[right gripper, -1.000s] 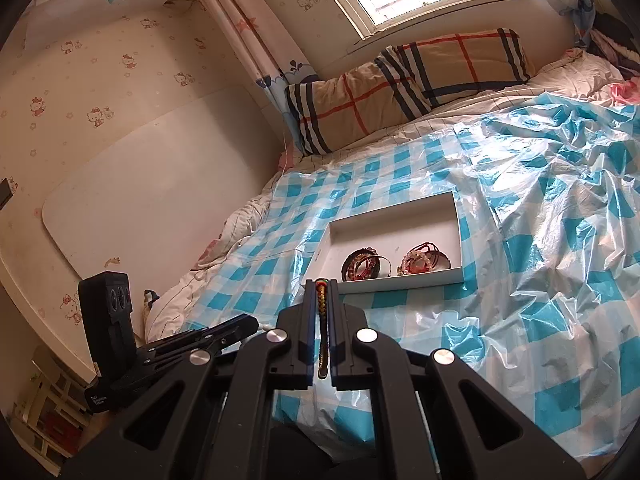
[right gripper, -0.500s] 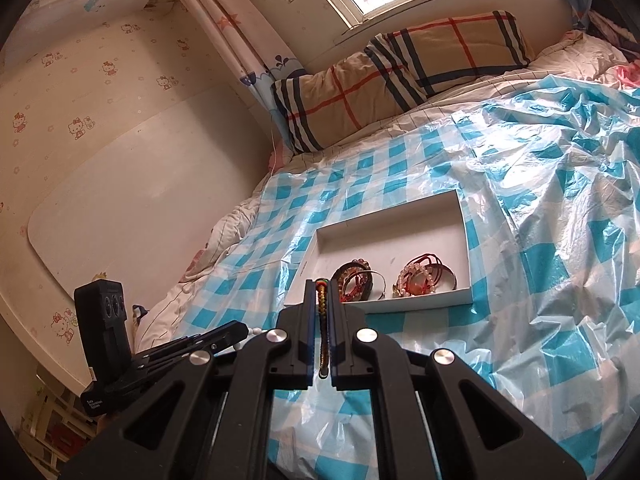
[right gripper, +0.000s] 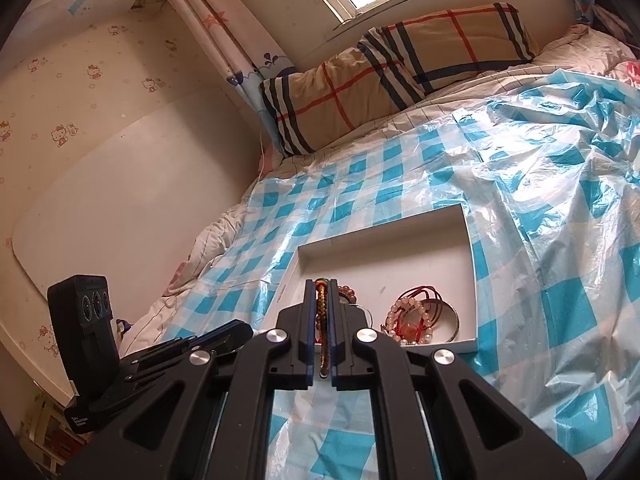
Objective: Organize jewelry
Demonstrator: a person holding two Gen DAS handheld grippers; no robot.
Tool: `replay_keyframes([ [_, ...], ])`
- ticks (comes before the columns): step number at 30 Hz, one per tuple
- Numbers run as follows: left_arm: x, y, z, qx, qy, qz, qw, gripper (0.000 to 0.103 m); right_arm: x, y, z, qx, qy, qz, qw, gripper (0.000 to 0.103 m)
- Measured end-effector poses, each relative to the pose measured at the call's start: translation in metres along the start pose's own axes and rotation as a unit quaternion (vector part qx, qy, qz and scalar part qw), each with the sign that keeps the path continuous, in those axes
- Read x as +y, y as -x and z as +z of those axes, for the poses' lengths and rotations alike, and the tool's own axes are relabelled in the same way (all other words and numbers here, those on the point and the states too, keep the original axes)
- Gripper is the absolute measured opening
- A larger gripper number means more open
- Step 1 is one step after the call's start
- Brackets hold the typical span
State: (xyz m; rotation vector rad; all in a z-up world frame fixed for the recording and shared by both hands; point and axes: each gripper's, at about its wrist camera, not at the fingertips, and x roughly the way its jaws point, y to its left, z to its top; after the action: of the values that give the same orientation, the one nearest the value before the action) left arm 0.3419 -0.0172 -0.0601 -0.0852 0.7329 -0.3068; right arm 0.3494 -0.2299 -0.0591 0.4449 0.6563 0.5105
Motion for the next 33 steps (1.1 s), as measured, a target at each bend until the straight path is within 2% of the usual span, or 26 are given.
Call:
replay_keyframes([
  [14,-0.001,-0.047,0.025,-0.01,-0.025,0.022,0.9994,0.007,-0.021,-0.048,0.01,0.007,-0.001,-0.005,1.0,0.006],
  [15,0.001,-0.054,0.025,-0.005,-0.028,0.033,0.9991,0.007,-0.022,-0.053,0.01,0.01,0.001,-0.014,1.0,0.006],
  [18,0.018,-0.089,0.021,0.054,-0.016,0.075,0.9956,0.007,-0.036,-0.067,0.007,0.035,-0.015,-0.05,0.998,0.007],
  [21,0.035,-0.087,0.012,0.065,0.01,0.082,0.9945,0.008,-0.042,-0.057,0.005,0.035,-0.021,-0.064,0.997,0.007],
  [23,0.037,-0.073,0.005,0.06,0.009,0.092,0.9939,0.013,-0.037,-0.043,0.002,0.032,-0.009,-0.075,0.997,0.008],
  [24,0.037,-0.065,0.001,0.06,0.008,0.096,0.9936,0.02,-0.034,-0.035,0.001,0.033,-0.005,-0.081,0.996,0.011],
  [25,0.035,-0.056,-0.003,0.06,0.008,0.101,0.9931,0.032,-0.03,-0.027,-0.001,0.033,0.0,-0.086,0.996,0.023],
  [26,0.033,-0.045,-0.008,0.058,0.006,0.105,0.9927,0.038,-0.023,-0.016,-0.003,0.029,0.011,-0.093,0.995,0.031],
  [28,0.025,-0.02,-0.017,0.049,-0.001,0.111,0.9927,0.056,-0.006,0.005,-0.009,0.025,0.041,-0.101,0.994,0.031],
  [30,0.016,0.006,-0.027,0.044,-0.009,0.113,0.9926,0.063,0.012,0.03,-0.016,0.019,0.07,-0.109,0.991,0.036],
  [32,0.006,0.033,-0.037,0.039,-0.02,0.117,0.9921,0.069,0.028,0.056,-0.026,0.011,0.098,-0.127,0.987,0.052],
  [33,0.002,0.047,-0.042,0.035,-0.025,0.121,0.9917,0.075,0.035,0.069,-0.031,0.008,0.111,-0.135,0.985,0.054],
])
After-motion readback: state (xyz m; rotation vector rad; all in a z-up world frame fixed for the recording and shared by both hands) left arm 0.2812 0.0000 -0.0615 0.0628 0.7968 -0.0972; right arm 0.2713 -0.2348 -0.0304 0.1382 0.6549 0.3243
